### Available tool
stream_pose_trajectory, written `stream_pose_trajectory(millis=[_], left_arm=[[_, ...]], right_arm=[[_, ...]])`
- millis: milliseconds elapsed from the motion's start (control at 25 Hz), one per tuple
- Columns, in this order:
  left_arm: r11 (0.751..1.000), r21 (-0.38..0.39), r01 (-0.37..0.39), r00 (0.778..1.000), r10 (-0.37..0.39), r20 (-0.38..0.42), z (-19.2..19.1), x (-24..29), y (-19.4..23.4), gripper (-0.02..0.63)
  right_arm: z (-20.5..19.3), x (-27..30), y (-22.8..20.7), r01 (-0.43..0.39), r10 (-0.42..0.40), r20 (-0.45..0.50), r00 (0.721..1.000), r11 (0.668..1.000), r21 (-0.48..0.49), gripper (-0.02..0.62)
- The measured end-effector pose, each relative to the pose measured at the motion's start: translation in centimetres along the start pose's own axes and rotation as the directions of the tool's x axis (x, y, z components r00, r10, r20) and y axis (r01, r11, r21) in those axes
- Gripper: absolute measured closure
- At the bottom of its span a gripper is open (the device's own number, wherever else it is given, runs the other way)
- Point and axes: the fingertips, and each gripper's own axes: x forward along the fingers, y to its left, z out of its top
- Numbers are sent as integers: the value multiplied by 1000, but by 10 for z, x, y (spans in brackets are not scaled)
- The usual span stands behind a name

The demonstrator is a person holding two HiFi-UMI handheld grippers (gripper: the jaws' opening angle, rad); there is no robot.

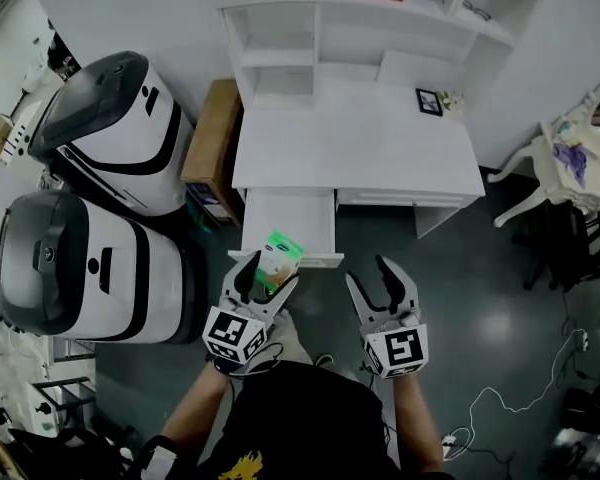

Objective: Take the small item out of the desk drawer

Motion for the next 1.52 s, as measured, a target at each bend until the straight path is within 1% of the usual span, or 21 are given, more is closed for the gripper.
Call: stream_pose_trajectory(millis=[120, 240, 320, 480, 560, 640, 840, 960, 1080, 1200, 1360, 1520], left_arm=[[999, 34, -21, 1000, 21, 2, -3, -43, -61, 250], [997, 73, -35, 999, 35, 9, 5, -92, -102, 250], [994, 100, -45, 999, 42, 30, 16, -121, -117, 250], [988, 146, -59, 996, 49, 70, 33, -170, -132, 250], [984, 164, -65, 995, 51, 86, 39, -191, -135, 250], [982, 177, -66, 994, 48, 103, 44, -211, -136, 250], [978, 202, -54, 989, 25, 146, 48, -261, -134, 250], [983, 178, -49, 985, 18, 173, 40, -283, -129, 250], [985, 168, -29, 982, -3, 187, 31, -306, -131, 250], [983, 180, -24, 980, -13, 201, 28, -325, -126, 250], [986, 167, -22, 978, -13, 208, 20, -352, -115, 250], [987, 161, -22, 979, -12, 204, 18, -374, -101, 250]], right_arm=[[6, -69, 7, -10, 10, 32, 999, 1000, 4, 370], [14, -122, 26, -16, 14, 65, 998, 999, 31, 396], [24, -145, 39, -12, 9, 101, 995, 999, 30, 421], [41, -179, 66, 28, -35, 168, 985, 999, 44, 481], [48, -193, 82, 49, -56, 196, 979, 998, 41, 524], [54, -205, 100, 65, -71, 213, 975, 997, 36, 580], [66, -223, 166, 64, -58, 231, 971, 998, -18, 580], [68, -230, 200, 73, -59, 233, 971, 996, -53, 581], [64, -240, 226, 78, -64, 221, 973, 995, -56, 581], [60, -244, 243, 102, -89, 217, 972, 994, -45, 580], [55, -241, 258, 125, -120, 198, 973, 992, -16, 580], [59, -238, 270, 137, -129, 177, 976, 990, -29, 580]])
